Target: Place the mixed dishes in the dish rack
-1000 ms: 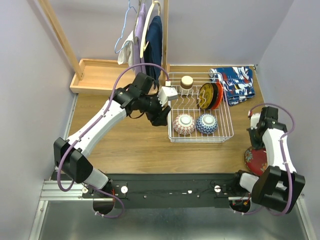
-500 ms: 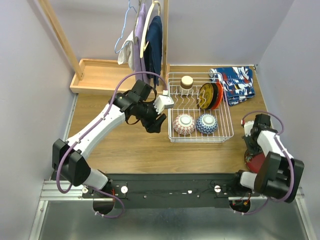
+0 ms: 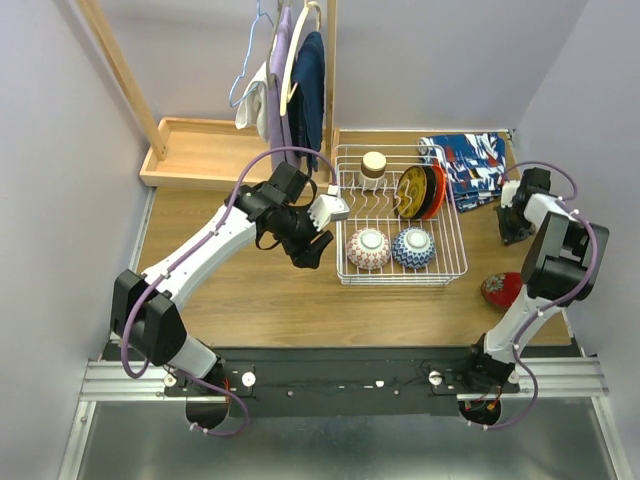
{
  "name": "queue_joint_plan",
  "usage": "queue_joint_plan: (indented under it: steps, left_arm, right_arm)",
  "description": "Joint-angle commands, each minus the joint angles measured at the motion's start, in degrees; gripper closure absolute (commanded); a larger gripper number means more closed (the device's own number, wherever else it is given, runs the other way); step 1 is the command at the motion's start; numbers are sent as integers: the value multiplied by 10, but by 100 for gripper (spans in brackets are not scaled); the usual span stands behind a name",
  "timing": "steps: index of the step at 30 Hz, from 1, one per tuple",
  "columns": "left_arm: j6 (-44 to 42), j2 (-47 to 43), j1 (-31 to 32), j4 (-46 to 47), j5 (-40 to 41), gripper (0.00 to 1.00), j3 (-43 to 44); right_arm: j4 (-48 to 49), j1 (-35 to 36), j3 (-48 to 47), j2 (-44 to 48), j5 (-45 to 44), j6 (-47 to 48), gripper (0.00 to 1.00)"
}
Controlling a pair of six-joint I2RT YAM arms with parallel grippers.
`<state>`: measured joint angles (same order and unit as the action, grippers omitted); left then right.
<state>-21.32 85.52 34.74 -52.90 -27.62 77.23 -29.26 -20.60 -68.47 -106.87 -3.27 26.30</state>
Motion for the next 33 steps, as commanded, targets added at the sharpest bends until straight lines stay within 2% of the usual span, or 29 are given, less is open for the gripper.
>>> queue_joint_plan:
  steps: [1,7,10,11,13,14,15,16,17,19,23,27,33]
  left_arm:
    - [-16,-2,0,-11,18,35,13]
    - [-18,4,-1,-8,20,35,14]
    - [-12,16,0,-4,11,34,20]
    - [-12,23,0,-4,3,34,21]
    - [-10,29,1,-4,-4,34,28]
    - [-7,36,0,-4,-8,34,31]
    - [-6,39,1,-4,-15,34,33]
    - [-5,41,3,-4,-18,34,38]
    - [-3,47,4,-4,-22,34,40]
    - [-3,51,8,-4,-27,33,45]
    - [-4,52,16,-7,-29,33,44]
    - [-6,50,19,-10,-28,33,35]
    - [-11,49,23,-12,-19,33,24]
  right_arm:
    - [-31,9,3,-31,93,-43,99]
    - [-31,8,48,49,76,-7,99]
    - [-58,8,51,96,80,9,87]
    - [-71,7,47,103,89,15,68]
    - [-105,0,33,122,101,22,50]
    - [-120,-11,26,125,124,41,34]
    - [-148,-16,11,124,130,49,26]
    - [-161,-22,2,116,133,56,25]
    - [-177,-37,-10,106,153,78,11]
    - [-221,-58,-40,76,172,98,10]
    - [-325,-105,-91,19,235,240,10]
    - [-435,-113,-127,-27,247,356,14]
    - [-475,-113,-177,-68,238,431,19]
